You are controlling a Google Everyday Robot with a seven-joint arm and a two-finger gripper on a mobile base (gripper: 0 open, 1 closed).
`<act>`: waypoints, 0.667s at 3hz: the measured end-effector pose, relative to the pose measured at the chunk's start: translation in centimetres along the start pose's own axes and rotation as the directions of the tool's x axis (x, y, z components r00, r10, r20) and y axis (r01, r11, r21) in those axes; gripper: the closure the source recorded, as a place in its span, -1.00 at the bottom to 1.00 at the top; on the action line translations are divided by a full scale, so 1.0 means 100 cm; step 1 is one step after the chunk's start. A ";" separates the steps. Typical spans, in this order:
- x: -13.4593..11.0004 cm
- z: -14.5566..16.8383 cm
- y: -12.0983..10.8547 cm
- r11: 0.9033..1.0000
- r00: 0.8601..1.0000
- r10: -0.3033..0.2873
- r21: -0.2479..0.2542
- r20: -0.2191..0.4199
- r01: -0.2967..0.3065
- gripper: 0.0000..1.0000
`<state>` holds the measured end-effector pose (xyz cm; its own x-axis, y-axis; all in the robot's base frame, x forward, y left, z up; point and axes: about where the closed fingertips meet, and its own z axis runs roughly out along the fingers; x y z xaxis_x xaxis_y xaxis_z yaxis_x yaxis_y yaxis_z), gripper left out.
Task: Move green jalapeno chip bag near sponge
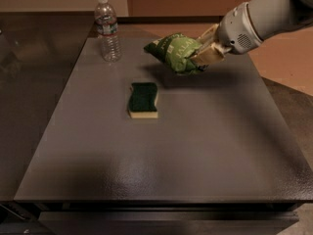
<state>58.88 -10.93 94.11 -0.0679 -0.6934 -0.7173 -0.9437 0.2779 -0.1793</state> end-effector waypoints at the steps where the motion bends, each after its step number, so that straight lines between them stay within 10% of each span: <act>1: -0.006 0.015 0.017 0.997 0.999 -0.042 -0.058 0.015 0.043 0.63; 2: -0.004 0.027 0.027 0.994 0.998 -0.058 -0.096 0.016 0.059 0.17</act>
Offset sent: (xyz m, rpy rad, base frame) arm -0.0225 0.0357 -0.0333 -0.0042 0.0423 0.1482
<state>57.25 -8.08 92.09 -0.0083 -0.6974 -0.7166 -0.9727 0.1718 -0.1560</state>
